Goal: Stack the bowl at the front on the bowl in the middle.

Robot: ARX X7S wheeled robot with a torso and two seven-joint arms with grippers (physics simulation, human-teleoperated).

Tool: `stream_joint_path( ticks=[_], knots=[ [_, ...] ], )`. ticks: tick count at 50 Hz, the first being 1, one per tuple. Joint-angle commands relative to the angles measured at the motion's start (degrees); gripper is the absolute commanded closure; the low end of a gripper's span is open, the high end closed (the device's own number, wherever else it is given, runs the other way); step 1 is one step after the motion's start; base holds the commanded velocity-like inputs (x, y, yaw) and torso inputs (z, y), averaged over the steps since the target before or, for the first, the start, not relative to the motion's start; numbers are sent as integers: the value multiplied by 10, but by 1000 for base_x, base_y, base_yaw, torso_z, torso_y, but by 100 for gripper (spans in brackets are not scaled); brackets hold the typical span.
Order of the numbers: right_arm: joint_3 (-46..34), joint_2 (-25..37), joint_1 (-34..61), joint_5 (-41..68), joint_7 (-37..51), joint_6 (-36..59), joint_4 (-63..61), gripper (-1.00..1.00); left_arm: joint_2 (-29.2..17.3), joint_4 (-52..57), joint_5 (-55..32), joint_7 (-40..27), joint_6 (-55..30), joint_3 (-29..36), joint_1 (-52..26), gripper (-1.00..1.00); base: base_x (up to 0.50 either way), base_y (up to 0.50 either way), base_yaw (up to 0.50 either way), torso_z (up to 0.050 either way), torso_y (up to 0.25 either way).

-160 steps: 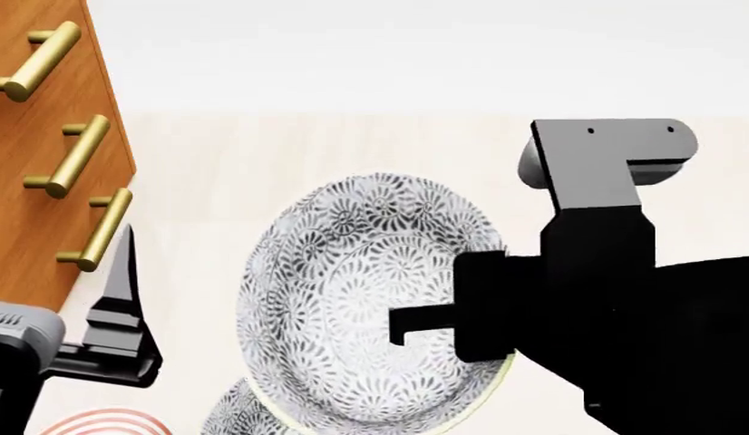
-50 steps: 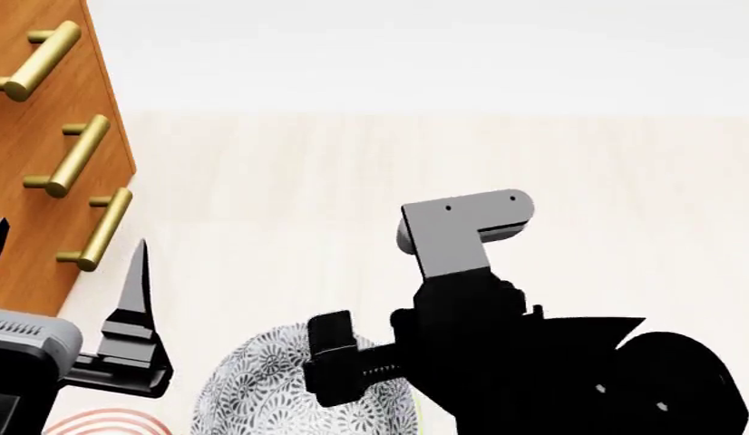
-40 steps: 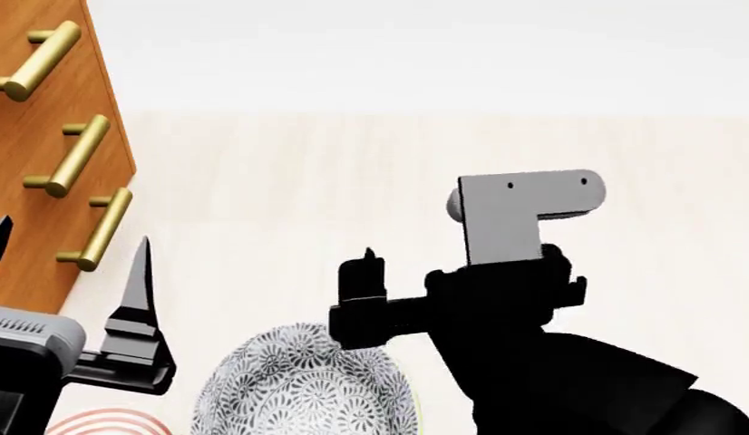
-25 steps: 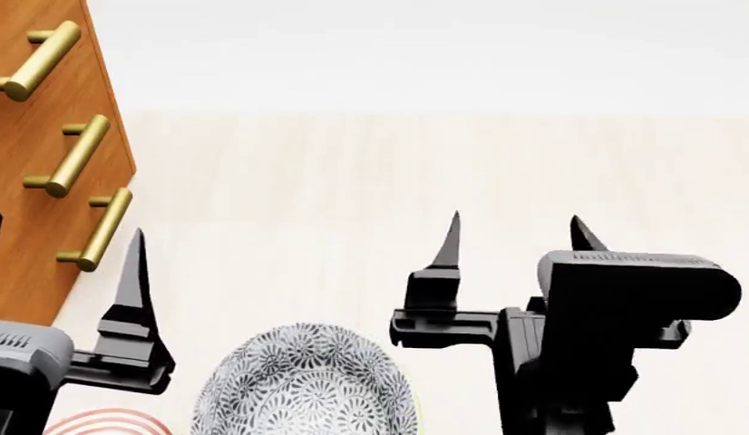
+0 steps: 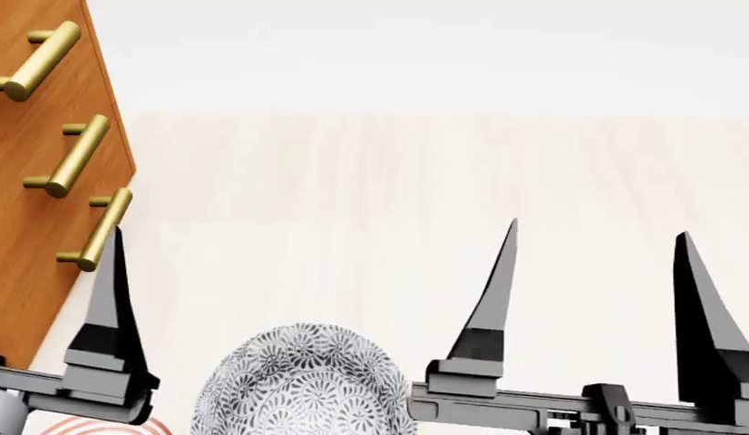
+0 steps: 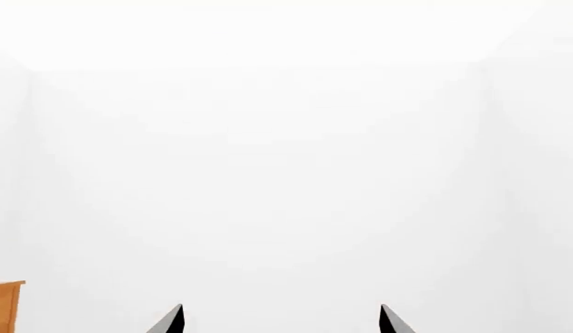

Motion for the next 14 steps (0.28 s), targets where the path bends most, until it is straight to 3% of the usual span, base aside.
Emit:
stream_joint_path(
  ticks=[1, 14],
  knots=[
    [9, 11, -20, -17, 14, -10, -42, -100, -5, 31, 3, -7, -15, 5, -3, -100, 0, 0, 0, 0, 0],
    [6, 10, -24, -17, 12, -14, -29, -100, -5, 30, 1, -10, -18, 10, -3, -100, 0, 0, 0, 0, 0]
  ],
)
